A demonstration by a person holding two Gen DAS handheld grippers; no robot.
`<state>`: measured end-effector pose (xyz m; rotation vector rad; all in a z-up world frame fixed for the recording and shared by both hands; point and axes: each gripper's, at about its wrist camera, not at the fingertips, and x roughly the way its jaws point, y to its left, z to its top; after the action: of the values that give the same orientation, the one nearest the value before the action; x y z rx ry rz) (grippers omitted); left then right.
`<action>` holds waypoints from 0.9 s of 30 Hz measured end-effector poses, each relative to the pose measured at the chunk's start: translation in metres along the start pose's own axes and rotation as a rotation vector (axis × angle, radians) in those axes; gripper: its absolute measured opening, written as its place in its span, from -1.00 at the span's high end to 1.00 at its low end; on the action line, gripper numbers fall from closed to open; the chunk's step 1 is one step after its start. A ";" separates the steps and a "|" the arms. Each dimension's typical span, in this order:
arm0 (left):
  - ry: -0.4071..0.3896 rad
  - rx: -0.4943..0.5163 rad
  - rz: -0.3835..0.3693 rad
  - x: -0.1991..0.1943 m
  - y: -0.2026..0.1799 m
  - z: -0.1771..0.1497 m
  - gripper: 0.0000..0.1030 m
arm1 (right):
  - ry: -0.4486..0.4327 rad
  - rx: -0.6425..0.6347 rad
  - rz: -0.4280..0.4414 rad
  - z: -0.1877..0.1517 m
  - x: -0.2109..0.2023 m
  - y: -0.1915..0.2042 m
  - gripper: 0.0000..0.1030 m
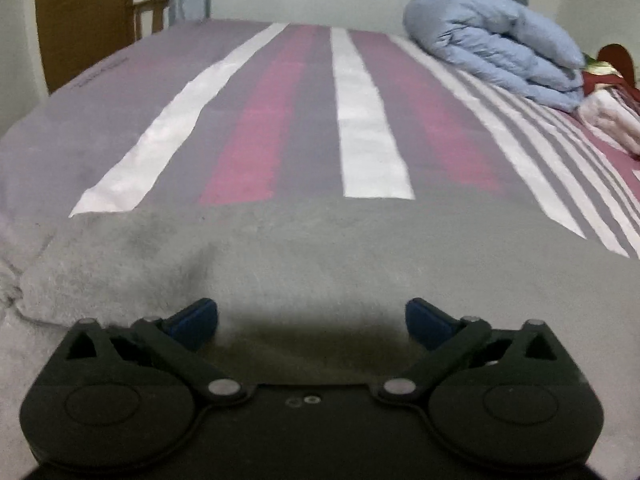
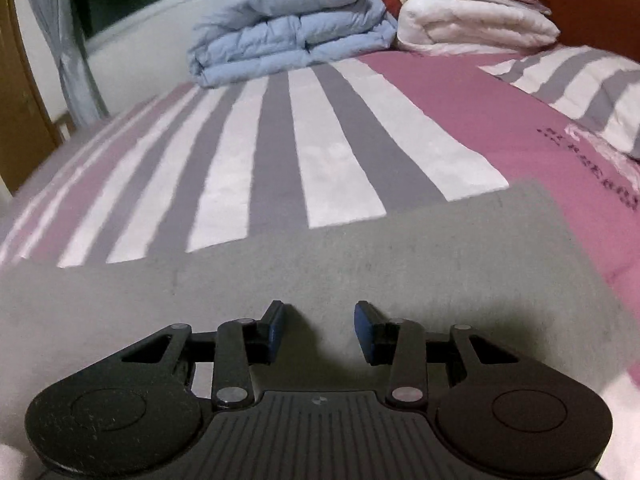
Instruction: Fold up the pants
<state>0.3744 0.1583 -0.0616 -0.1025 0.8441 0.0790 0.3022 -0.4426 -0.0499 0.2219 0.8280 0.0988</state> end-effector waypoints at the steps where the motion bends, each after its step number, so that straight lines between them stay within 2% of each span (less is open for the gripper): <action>1: 0.002 0.010 0.017 0.003 -0.002 0.003 -0.89 | 0.009 0.006 -0.006 0.003 0.003 -0.001 0.24; 5: 0.005 0.028 0.031 -0.007 -0.007 0.002 -0.81 | 0.008 0.057 -0.001 0.011 0.005 -0.002 0.23; 9: -0.106 0.021 0.038 -0.054 0.004 -0.021 -0.79 | -0.106 0.062 0.075 -0.001 -0.035 -0.008 0.23; 12: -0.206 -0.040 0.104 -0.097 0.035 -0.047 -0.78 | -0.137 0.081 0.109 -0.020 -0.060 -0.017 0.18; 14: -0.256 -0.082 0.180 -0.121 0.060 -0.061 -0.78 | -0.138 0.116 0.127 -0.031 -0.072 -0.026 0.10; 15: -0.272 -0.105 0.218 -0.132 0.073 -0.068 -0.77 | -0.137 0.127 0.124 -0.036 -0.077 -0.031 0.03; 17: -0.279 -0.177 0.239 -0.146 0.099 -0.077 -0.72 | -0.145 0.148 0.102 -0.045 -0.086 -0.039 -0.03; 20: -0.235 -0.261 0.216 -0.148 0.127 -0.081 -0.53 | -0.149 0.244 0.087 -0.057 -0.096 -0.053 -0.04; 23: -0.201 -0.324 0.199 -0.140 0.142 -0.083 -0.51 | -0.154 0.343 0.092 -0.063 -0.103 -0.063 -0.04; 25: -0.184 -0.354 0.170 -0.131 0.153 -0.086 -0.44 | -0.152 0.355 0.087 -0.064 -0.105 -0.063 -0.04; 26: -0.186 -0.387 0.139 -0.126 0.159 -0.086 -0.28 | -0.152 0.353 0.083 -0.063 -0.107 -0.062 -0.05; 27: -0.190 -0.427 0.091 -0.123 0.165 -0.086 -0.02 | -0.151 0.354 0.084 -0.064 -0.112 -0.064 -0.06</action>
<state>0.2111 0.3081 -0.0361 -0.4512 0.6315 0.3497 0.1799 -0.5140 -0.0265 0.5910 0.6816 0.0131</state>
